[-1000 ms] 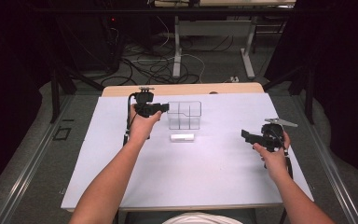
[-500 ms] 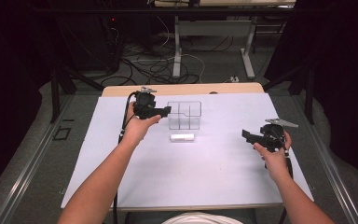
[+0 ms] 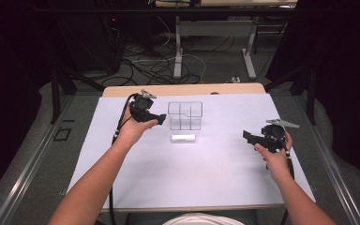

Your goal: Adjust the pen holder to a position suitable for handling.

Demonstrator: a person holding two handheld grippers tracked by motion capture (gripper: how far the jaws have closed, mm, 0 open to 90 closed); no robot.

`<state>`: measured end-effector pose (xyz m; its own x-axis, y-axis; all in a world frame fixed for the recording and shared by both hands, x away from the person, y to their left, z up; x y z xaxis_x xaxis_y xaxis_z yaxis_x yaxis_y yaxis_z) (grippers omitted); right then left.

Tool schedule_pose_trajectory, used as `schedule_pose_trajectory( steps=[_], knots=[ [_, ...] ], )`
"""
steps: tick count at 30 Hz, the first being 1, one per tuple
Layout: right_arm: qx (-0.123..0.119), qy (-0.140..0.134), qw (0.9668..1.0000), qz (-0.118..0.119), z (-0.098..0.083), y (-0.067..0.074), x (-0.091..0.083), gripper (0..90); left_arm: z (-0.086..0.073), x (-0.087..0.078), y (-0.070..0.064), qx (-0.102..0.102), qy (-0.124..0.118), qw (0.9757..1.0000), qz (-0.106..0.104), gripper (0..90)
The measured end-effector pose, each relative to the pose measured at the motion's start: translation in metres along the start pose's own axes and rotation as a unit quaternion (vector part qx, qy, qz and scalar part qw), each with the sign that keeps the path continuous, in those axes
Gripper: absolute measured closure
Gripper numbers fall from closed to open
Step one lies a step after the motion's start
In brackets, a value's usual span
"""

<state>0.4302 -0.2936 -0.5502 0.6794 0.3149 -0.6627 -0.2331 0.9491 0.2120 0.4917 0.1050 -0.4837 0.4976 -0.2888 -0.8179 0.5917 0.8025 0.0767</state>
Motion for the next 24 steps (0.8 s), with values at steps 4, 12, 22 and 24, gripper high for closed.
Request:
schedule_pose_trajectory(
  steps=[4,12,22,24],
  knots=[
    [0.0,0.0,1.0,0.0,0.0,0.0,0.0,14.0,-0.005,0.003,-0.002,0.058,0.028,0.9975,0.029,15.8],
    [-0.003,0.001,1.0,0.001,0.0,0.001,0.001,14.0,-0.011,0.007,-0.017,0.196,0.054,0.9786,0.031,16.3],
    [-0.005,0.002,1.0,0.002,-0.001,0.002,0.001,14.0,-0.015,0.011,-0.031,0.31,0.092,0.9461,0.019,23.6],
    [-0.008,0.001,1.0,0.001,-0.001,0.002,0.001,14.0,-0.016,0.013,-0.033,0.318,0.098,0.943,0.012,24.4]
  ],
)
Point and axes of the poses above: each handheld gripper's, and its own axes: x roughly forward along the jaws, z roughly out of its top, y roughly to its left, the point moved 5 cm from there along x, roughly forward along the jaws, and after that the axes turned 10 degrees about y, right-handed, at the moved point
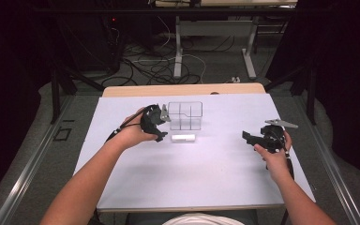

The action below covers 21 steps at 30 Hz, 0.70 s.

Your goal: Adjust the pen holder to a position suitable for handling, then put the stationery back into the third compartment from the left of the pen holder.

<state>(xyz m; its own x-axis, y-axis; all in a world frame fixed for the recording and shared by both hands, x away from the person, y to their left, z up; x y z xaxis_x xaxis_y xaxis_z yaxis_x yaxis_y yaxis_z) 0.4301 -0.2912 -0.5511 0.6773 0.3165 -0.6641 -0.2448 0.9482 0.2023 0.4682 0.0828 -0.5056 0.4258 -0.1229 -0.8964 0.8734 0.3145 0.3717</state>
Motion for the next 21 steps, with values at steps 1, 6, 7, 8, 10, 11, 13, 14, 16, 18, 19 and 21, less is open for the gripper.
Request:
schedule_pose_trajectory(
  steps=[1,6,7,8,10,11,13,14,16,18,19,21],
  knots=[
    [-0.001,0.0,1.0,0.0,0.0,0.0,0.0,14.0,0.0,0.001,-0.001,0.005,0.002,1.0,-0.001,25.6],
    [-0.003,0.001,1.0,0.002,0.0,0.0,0.001,14.0,0.001,0.008,-0.003,0.015,0.017,0.9997,-0.011,29.8],
    [-0.003,0.001,1.0,0.002,0.0,0.0,0.001,14.0,0.001,0.009,-0.004,0.014,0.017,0.9997,-0.014,31.0],
    [-0.003,0.002,1.0,0.002,0.0,0.001,0.001,14.0,0.001,0.011,-0.005,0.014,0.019,0.9996,-0.018,32.8],
    [-0.003,0.002,1.0,0.001,0.0,0.002,0.001,14.0,0.001,0.013,-0.006,0.021,0.028,0.9992,-0.021,33.3],
    [-0.004,0.003,1.0,0.002,0.0,0.002,0.002,14.0,0.001,0.014,-0.006,0.022,0.027,0.9992,-0.02,33.5],
    [-0.004,0.003,1.0,0.003,0.0,0.002,0.002,14.0,0.002,0.017,-0.006,0.027,0.033,0.9989,-0.02,34.0],
    [-0.005,0.003,1.0,0.003,-0.001,0.002,0.002,14.0,0.002,0.019,-0.006,0.03,0.034,0.9988,-0.018,34.0],
    [-0.008,0.004,1.0,0.002,0.0,0.002,0.003,14.0,0.002,0.022,-0.007,0.036,0.038,0.9984,-0.02,34.6],
    [-0.008,0.003,1.0,0.003,0.0,0.002,0.003,14.0,0.003,0.026,-0.01,0.042,0.038,0.9981,-0.025,34.9],
    [-0.009,0.002,0.9999,0.004,0.001,0.002,0.003,14.0,0.003,0.028,-0.01,0.048,0.041,0.9977,-0.025,35.0],
    [-0.01,0.002,0.9999,0.003,0.0,0.003,0.003,14.0,0.004,0.032,-0.013,0.049,0.04,0.9976,-0.028,35.4]
  ],
)
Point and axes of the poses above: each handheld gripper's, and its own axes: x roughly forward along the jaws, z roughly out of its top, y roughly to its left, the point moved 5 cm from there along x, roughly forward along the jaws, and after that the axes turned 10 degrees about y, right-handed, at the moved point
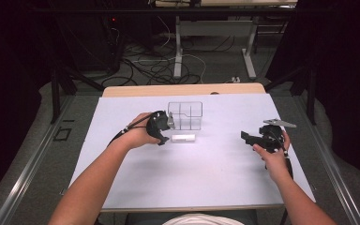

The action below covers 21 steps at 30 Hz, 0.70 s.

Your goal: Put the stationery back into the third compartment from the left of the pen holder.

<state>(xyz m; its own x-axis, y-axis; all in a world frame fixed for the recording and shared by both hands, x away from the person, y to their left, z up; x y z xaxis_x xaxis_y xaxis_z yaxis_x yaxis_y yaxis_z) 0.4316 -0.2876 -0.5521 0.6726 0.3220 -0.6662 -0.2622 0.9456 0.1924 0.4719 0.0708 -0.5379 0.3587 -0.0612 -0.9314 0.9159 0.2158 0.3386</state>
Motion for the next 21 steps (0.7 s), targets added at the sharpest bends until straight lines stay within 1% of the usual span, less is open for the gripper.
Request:
schedule_pose_trajectory(
  steps=[1,2,4,5,7,9,13,16,18,21],
  knots=[
    [0.001,0.002,1.0,0.001,0.0,0.0,0.001,14.0,0.001,0.002,0.0,0.005,0.003,1.0,0.001,36.4],
    [0.001,0.002,1.0,0.001,0.0,0.0,0.001,14.0,0.002,0.003,0.0,0.006,0.004,1.0,0.002,36.4],
    [0.002,0.002,1.0,0.002,0.0,0.0,0.001,14.0,0.005,0.007,-0.001,0.002,0.003,1.0,-0.004,37.7],
    [0.004,0.002,1.0,0.003,0.0,0.001,0.001,14.0,0.006,0.008,-0.001,0.005,0.004,1.0,-0.005,38.5],
    [-0.001,0.001,1.0,0.003,0.001,0.001,0.001,14.0,0.009,0.011,-0.003,0.004,0.004,0.9999,-0.011,40.3],
    [0.0,0.001,1.0,0.003,0.001,0.001,0.001,14.0,0.011,0.015,-0.003,0.01,0.005,0.9998,-0.014,42.0],
    [0.0,0.004,1.0,0.005,0.001,0.001,0.003,14.0,0.015,0.021,-0.005,0.012,0.007,0.9996,-0.022,44.8],
    [-0.001,0.004,1.0,0.004,0.001,0.001,0.003,14.0,0.017,0.026,-0.006,0.012,0.007,0.9996,-0.026,46.4],
    [0.002,0.004,1.0,0.005,0.001,0.001,0.003,14.0,0.019,0.028,-0.006,0.018,0.01,0.9995,-0.025,47.0],
    [0.0,0.003,1.0,0.005,0.001,0.001,0.003,14.0,0.02,0.03,-0.008,0.019,0.01,0.9994,-0.026,48.7]
  ],
)
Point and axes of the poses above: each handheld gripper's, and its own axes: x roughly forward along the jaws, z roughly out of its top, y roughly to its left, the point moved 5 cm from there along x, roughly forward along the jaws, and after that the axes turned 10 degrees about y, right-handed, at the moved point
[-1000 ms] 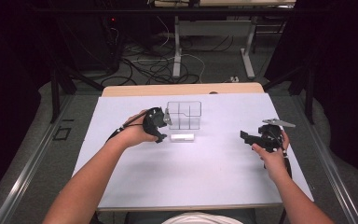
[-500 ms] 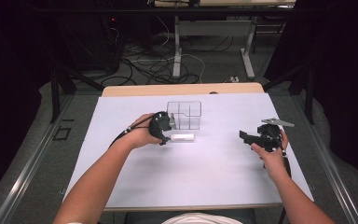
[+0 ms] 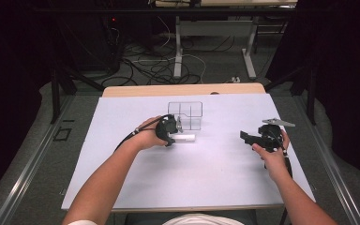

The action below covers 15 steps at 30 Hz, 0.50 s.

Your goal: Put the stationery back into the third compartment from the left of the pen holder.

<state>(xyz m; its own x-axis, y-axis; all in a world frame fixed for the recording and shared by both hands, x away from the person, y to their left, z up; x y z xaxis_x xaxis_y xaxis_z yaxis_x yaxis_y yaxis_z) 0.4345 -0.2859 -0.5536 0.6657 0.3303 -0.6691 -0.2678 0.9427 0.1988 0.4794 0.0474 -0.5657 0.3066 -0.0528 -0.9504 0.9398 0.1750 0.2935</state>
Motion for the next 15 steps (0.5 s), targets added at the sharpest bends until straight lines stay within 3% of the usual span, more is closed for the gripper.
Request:
schedule_pose_trajectory(
  steps=[15],
  knots=[
    [-0.002,0.003,1.0,0.001,-0.0012,0.0019,0.0001,14.0,0.0094,0.0056,-0.0037,0.022,0.001,0.9997,0.006,54.4]
  ],
)
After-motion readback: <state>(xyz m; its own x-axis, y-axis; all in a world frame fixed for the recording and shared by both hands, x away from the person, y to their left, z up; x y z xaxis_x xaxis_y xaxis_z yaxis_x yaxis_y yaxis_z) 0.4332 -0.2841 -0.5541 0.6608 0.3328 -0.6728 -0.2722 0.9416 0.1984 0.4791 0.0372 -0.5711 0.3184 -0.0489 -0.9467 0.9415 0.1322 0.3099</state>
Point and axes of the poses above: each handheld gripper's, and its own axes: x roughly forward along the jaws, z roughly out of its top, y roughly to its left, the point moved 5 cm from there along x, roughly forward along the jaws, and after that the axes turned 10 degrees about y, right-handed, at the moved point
